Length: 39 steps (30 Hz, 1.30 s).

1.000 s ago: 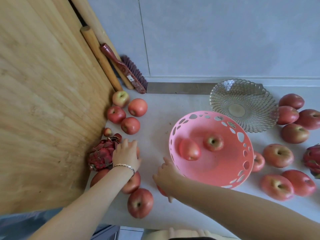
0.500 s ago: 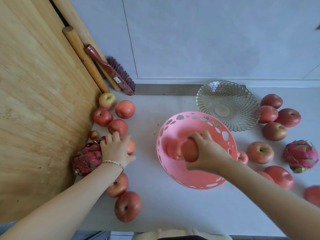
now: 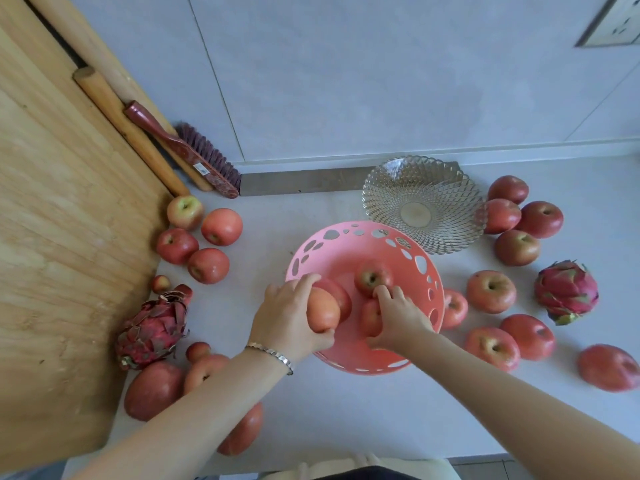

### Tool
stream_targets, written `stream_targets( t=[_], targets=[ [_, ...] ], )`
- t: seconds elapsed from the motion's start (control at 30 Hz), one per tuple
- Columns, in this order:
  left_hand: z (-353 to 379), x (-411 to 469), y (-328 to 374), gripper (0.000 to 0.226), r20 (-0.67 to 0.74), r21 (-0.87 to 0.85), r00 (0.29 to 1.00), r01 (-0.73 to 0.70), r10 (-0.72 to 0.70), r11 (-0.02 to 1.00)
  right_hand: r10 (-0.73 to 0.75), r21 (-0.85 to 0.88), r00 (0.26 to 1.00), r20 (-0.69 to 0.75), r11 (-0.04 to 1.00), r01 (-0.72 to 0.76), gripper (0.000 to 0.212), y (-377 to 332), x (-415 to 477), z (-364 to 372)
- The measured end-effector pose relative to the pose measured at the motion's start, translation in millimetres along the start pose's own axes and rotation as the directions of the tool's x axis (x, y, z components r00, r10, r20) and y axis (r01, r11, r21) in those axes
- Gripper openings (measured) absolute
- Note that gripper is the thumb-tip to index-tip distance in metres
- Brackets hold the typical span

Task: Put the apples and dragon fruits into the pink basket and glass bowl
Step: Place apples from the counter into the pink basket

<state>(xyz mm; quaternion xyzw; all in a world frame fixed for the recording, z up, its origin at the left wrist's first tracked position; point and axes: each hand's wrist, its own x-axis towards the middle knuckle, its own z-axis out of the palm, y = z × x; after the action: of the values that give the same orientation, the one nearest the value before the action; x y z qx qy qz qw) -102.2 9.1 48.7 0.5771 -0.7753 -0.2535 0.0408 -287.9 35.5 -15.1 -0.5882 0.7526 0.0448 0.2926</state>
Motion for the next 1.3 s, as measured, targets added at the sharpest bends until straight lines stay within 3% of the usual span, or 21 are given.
stream_targets(
  t=[0.13, 0.2, 0.3, 0.37, 0.47, 0.6, 0.7, 0.77, 0.87, 1.07, 1.2, 1.3],
  targets=[
    [9.1, -4.7, -0.2, 0.078, 0.054, -0.014, 0.999, -0.006, 0.007, 1.000, 0.028, -0.016, 0.997, -0.067, 0.999, -0.029, 0.088, -3.1, -5.7, -1.9],
    [10.1, -4.6, 4.8, 0.080, 0.079, -0.034, 0.997, -0.002, 0.005, 0.999, -0.133, 0.024, 0.982, -0.131, 0.990, 0.137, 0.100, -5.8, -14.8, -7.0],
    [8.3, -0.2, 18.5, 0.084, 0.119, -0.142, 0.993, 0.022, -0.005, 0.990, -0.505, 0.064, 0.854, -0.125, 0.855, 0.515, 0.104, -13.4, -32.6, -12.8],
    [9.2, 3.0, 28.6, 0.091, 0.164, -0.211, 0.986, 0.011, 0.024, 0.977, -0.553, 0.022, 0.814, -0.177, 0.825, 0.565, 0.092, -18.9, -39.2, -12.9],
    [9.0, 6.2, 38.1, 0.095, 0.215, -0.234, 0.970, -0.061, 0.113, 0.970, -0.513, 0.084, 0.792, -0.330, 0.820, 0.566, 0.074, -17.2, -39.0, -11.8],
    [9.4, 22.9, 21.2, 0.069, 0.271, -0.343, 0.936, -0.123, 0.224, 0.931, -0.289, 0.348, 0.888, -0.358, 0.841, 0.414, 0.078, 3.8, -31.4, -15.7],
    [23.6, 37.0, 6.6, 0.040, 0.233, 0.102, 0.937, -0.288, 0.258, 0.952, -0.136, 0.405, 0.879, -0.457, 0.848, 0.342, 0.074, 16.0, -25.4, -22.0],
    [35.0, 43.7, 4.9, 0.043, 0.294, 0.365, 0.927, -0.334, 0.233, 0.869, -0.074, 0.452, 0.882, -0.465, 0.837, 0.309, 0.077, 19.9, -23.8, -28.5],
    [44.8, 54.8, 2.9, 0.063, 0.341, 0.538, 0.929, -0.318, 0.143, 0.781, -0.036, 0.497, 0.898, -0.438, 0.823, 0.275, 0.085, 24.5, -23.1, -33.0],
    [57.9, 78.9, 2.6, 0.105, 0.378, 0.607, 0.924, -0.291, 0.053, 0.739, -0.026, 0.508, 0.932, -0.362, 0.833, 0.221, 0.081, 29.3, -19.9, -29.1],
    [52.8, 94.1, 11.1, 0.092, 0.317, 0.613, 0.943, -0.283, 0.097, 0.738, -0.054, 0.495, 0.930, -0.364, 0.834, 0.242, 0.076, 28.0, -17.0, -27.6],
    [47.1, 102.7, 8.9, 0.084, 0.322, 0.490, 0.938, -0.279, 0.126, 0.826, -0.116, 0.470, 0.926, -0.358, 0.835, 0.287, 0.075, 26.2, -13.6, -27.1]
  ],
)
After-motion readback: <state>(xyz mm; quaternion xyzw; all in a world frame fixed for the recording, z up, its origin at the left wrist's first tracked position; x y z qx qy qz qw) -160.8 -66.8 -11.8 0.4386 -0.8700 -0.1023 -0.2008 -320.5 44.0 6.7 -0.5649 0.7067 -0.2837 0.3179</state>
